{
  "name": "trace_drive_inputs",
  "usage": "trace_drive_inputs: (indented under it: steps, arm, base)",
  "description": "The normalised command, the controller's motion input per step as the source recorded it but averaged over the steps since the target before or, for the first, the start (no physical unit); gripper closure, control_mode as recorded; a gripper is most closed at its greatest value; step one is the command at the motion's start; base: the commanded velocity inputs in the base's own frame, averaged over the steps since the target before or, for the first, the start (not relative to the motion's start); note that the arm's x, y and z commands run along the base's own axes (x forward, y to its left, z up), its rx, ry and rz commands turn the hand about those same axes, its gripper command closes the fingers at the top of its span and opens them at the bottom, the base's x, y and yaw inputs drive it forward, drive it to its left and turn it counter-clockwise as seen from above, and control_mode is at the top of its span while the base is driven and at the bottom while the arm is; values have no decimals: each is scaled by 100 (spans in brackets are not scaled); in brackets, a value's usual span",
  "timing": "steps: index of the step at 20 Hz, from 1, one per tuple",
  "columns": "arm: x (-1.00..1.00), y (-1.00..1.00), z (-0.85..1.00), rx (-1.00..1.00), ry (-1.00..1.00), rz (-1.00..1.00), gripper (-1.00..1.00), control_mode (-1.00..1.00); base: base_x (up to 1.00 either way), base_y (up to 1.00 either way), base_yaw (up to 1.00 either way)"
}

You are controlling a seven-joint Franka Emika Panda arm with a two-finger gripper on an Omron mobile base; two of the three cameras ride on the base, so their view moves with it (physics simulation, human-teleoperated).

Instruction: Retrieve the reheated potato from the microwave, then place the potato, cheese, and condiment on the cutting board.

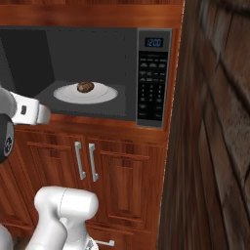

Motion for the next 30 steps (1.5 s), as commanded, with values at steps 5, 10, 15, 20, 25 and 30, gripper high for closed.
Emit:
trace_drive_inputs:
  steps: [5,10,15,20,25,30]
  arm:
    - [38,-11,3,-16,-24,-13,-100,-100]
    - [53,-7,22,-3,13,-18,-100,-100]
    - [53,-9,9,2,4,-3,-100,-100]
    - [50,-9,-8,8,-4,1,-100,-100]
    - [51,0,-32,0,-12,4,-100,-100]
    - [69,0,-9,2,5,0,-100,-100]
  base:
    - [0,0,0]
    - [0,0,0]
    - [0,0,0]
    - [0,0,0]
    - [0,0,0]
    - [0,0,0]
